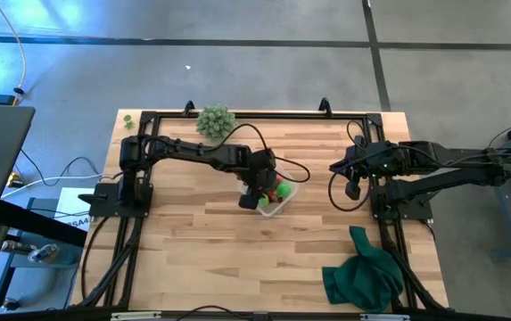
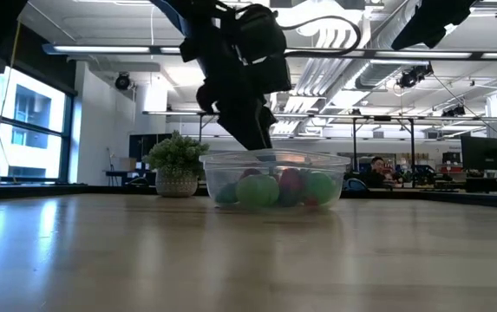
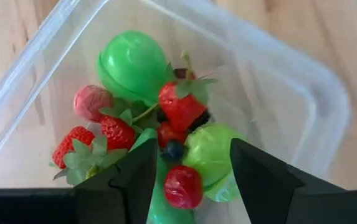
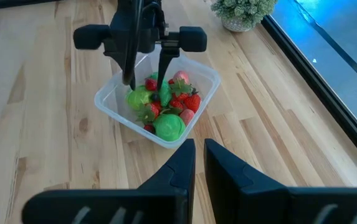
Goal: Pick and placing Produce into tupperware
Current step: Return to Home Position
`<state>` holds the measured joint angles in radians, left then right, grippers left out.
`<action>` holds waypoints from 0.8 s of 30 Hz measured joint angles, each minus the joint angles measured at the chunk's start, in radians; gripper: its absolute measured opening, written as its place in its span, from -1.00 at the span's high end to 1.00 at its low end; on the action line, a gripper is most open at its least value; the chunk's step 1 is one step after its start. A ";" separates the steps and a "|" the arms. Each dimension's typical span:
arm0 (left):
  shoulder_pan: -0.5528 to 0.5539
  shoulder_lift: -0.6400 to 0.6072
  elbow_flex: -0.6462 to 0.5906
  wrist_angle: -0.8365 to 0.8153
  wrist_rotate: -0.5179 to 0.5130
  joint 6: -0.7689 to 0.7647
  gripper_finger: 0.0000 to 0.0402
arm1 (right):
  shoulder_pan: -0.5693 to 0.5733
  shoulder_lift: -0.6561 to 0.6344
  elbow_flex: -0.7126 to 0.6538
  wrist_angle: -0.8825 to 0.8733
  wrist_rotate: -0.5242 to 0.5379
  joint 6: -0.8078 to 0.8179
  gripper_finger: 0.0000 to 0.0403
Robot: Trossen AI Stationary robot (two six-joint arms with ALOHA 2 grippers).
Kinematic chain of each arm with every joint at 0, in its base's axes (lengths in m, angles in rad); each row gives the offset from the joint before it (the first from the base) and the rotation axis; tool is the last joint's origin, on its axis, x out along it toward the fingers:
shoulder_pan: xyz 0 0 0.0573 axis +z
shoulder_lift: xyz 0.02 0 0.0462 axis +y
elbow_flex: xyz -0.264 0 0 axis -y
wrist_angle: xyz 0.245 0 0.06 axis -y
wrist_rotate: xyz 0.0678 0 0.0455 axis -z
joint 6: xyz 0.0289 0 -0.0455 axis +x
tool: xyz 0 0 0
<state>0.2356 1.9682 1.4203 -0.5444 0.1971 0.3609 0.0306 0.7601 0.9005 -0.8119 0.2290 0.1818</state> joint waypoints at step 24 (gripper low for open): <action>-0.002 -0.316 0.287 -0.438 -0.038 0.094 0.95 | 0.000 0.000 0.000 0.000 0.000 0.000 0.88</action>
<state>0.2337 1.6519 1.7073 -0.9829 0.1595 0.4550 0.0303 0.7597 0.9005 -0.8116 0.2291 0.1818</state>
